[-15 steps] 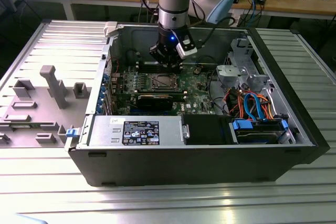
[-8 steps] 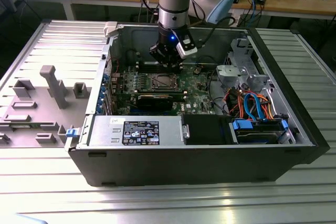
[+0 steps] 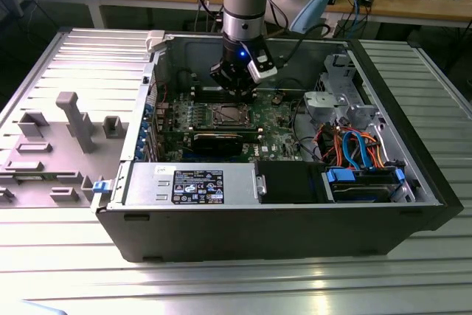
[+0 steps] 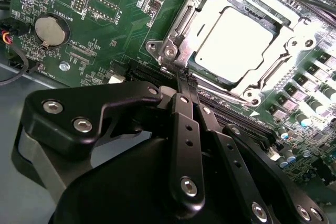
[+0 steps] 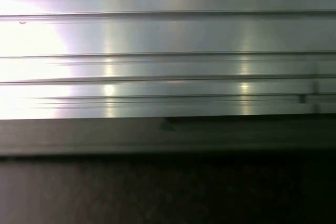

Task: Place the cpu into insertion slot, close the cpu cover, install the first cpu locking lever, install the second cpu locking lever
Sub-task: 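Install the first cpu locking lever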

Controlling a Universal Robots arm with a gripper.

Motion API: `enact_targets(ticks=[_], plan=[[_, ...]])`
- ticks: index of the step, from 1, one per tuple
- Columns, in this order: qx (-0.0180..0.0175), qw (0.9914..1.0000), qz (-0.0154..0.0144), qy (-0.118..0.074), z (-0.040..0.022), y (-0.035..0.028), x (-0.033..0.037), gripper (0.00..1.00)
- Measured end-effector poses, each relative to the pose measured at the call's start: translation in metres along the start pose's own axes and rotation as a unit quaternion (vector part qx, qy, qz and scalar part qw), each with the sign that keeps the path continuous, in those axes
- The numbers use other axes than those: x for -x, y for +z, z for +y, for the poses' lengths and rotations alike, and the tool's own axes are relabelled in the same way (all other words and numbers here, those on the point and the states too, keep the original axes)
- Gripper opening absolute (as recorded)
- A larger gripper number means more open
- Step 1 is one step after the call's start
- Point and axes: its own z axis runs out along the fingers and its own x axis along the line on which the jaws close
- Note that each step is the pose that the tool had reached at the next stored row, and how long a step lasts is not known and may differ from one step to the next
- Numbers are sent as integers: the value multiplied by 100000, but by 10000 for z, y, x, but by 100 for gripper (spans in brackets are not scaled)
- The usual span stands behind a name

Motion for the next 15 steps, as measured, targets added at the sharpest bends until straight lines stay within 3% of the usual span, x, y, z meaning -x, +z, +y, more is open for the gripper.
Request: enact_targets(ticks=[7, 15], plan=[[-7, 100000, -11, -1, 1, -9, 4, 11], [-728, 99997, -24, -6, 0, 13, 9, 11]])
